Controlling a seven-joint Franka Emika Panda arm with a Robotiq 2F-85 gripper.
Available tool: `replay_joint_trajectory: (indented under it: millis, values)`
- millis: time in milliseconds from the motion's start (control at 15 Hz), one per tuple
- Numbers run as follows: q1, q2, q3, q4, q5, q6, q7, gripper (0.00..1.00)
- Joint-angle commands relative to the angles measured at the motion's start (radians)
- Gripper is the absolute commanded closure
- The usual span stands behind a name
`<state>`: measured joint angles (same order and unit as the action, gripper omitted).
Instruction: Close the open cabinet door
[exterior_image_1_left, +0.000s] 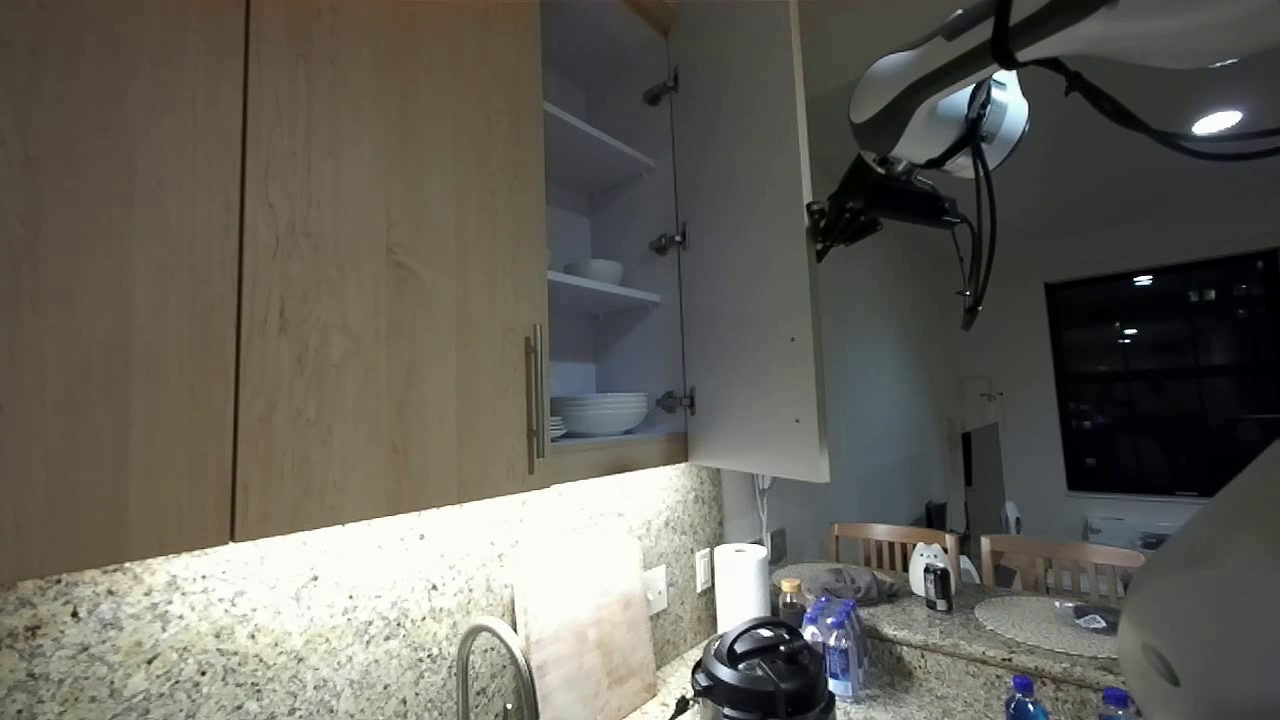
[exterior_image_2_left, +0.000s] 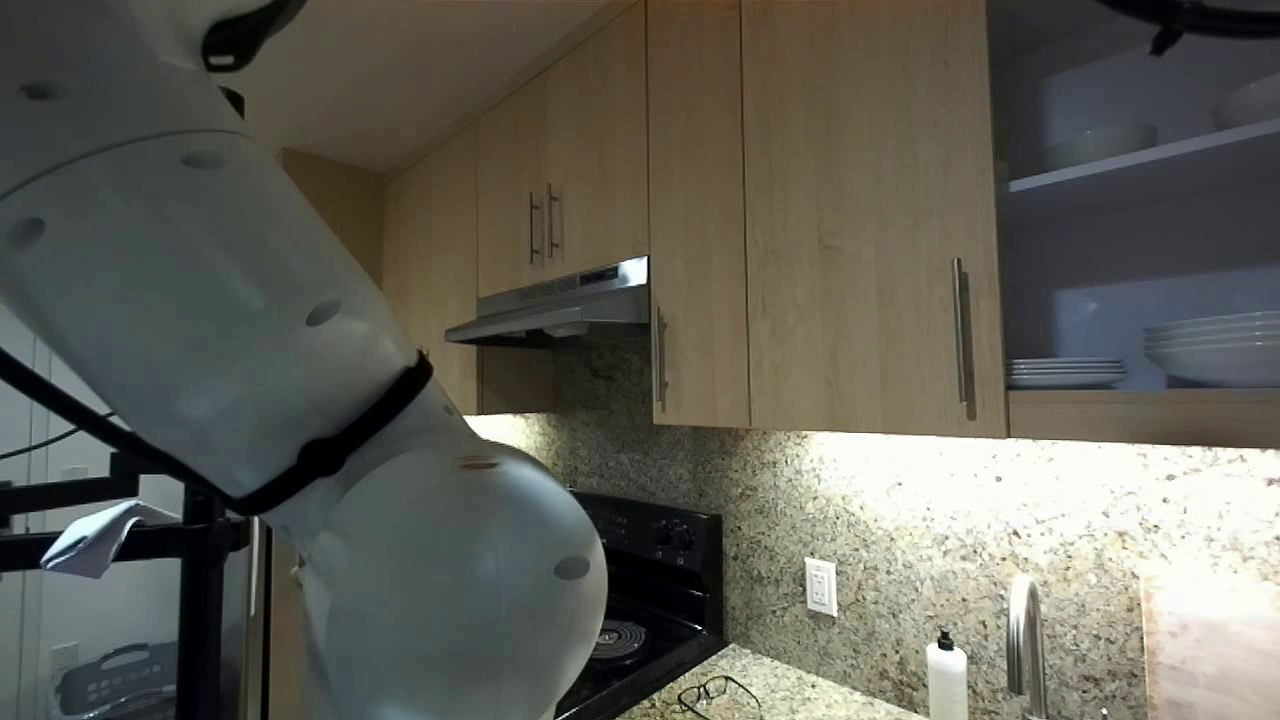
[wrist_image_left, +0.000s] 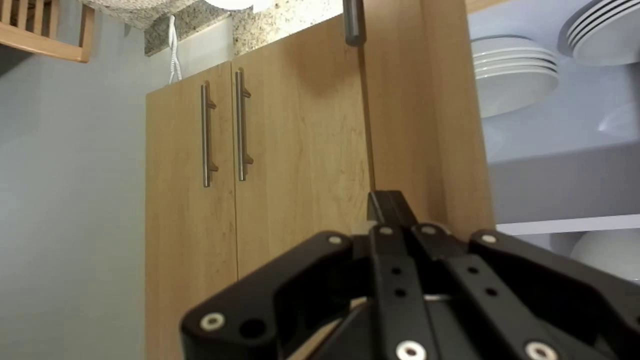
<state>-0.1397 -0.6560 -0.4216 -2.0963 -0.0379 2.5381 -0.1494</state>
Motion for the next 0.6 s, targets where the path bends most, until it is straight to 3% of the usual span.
replay_joint_trajectory:
  millis: [0,533]
  values:
    - [0.032,0.008,0.014,0.006,0.041,-0.012,-0.054,1.00]
    - [0.032,0.048,0.068,0.035,0.017,-0.007,-0.029,1.00]
